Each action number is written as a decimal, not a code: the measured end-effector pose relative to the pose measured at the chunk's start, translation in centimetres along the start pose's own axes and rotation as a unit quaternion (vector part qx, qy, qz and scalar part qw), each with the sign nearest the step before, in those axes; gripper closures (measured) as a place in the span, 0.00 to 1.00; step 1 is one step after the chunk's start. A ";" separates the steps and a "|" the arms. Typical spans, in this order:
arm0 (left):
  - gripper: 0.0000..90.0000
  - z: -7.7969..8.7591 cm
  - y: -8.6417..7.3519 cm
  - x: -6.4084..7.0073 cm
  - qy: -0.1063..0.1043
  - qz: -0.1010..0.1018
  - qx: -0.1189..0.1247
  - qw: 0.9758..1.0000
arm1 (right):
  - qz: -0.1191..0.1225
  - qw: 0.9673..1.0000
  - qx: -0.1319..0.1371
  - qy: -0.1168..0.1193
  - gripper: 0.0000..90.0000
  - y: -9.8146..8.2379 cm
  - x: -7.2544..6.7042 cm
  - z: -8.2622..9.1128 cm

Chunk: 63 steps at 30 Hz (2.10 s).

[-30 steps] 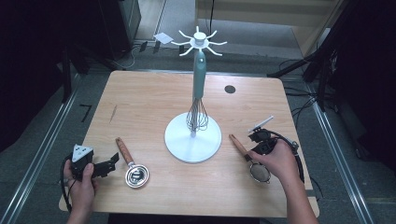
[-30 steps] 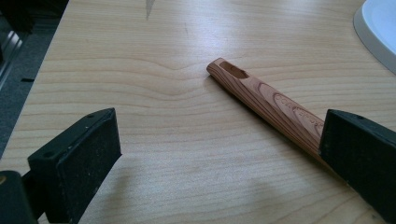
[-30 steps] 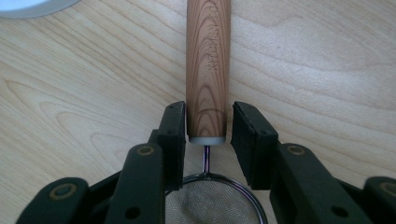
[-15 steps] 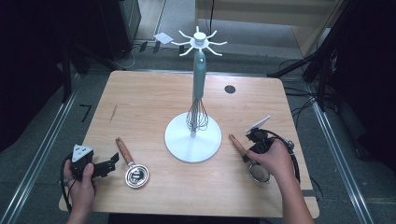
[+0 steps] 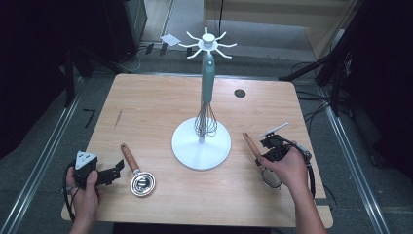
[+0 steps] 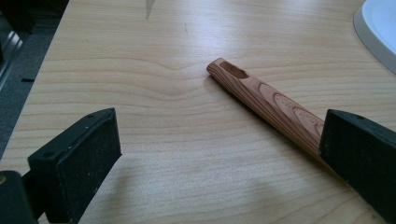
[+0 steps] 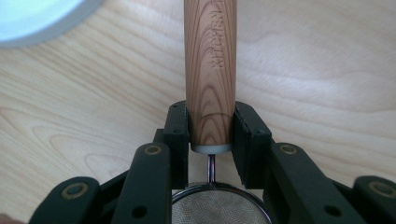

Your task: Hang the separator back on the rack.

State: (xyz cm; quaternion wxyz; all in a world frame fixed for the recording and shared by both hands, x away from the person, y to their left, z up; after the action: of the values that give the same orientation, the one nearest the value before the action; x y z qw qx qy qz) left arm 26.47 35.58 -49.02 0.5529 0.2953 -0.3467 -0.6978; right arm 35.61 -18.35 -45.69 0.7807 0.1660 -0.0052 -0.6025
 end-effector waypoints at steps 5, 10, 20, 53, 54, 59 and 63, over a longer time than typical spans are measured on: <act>0.00 0.0 0.0 0.0 -0.001 0.000 0.001 1.000 | -0.011 0.999 0.046 0.016 0.79 -0.2 0.0 1.0; 0.00 0.0 0.0 0.0 -0.001 -0.001 0.001 1.000 | -0.014 0.993 0.108 0.042 0.79 -0.5 -0.1 1.8; 0.00 0.0 0.0 0.0 -0.001 -0.001 0.001 1.000 | -0.007 0.978 0.198 0.063 0.79 -1.0 -0.6 2.5; 0.00 0.0 0.0 0.0 -0.001 -0.003 0.000 1.000 | 0.047 0.913 0.386 0.124 0.79 -1.1 -5.3 5.6; 0.00 0.0 0.0 0.0 -0.001 -0.004 0.000 1.000 | 0.050 0.912 0.387 0.126 0.79 -1.1 -5.4 5.7; 0.00 0.0 0.0 0.0 -0.001 -0.003 -0.001 1.000 | 0.057 0.903 0.407 0.127 0.79 -1.1 -5.8 6.2; 0.00 0.0 0.0 0.0 -0.001 -0.003 -0.001 1.000 | 0.065 0.896 0.422 0.126 0.79 -1.1 -6.3 6.6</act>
State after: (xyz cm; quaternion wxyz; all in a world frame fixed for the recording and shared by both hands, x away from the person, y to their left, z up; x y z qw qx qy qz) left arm 26.46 35.55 -49.00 0.5507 0.2955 -0.3454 -0.7001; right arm 31.45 -14.36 -38.51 0.6692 0.5534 -0.1712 -0.4654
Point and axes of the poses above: each handheld gripper's, and its own axes: z roughly backward along the jaws, y roughly out of its top, x roughly to its right, the point moved 1 cm from there along -z, roughly forward along the jaws, and after that the axes turned 9 degrees about -z, right-handed, at the moved point
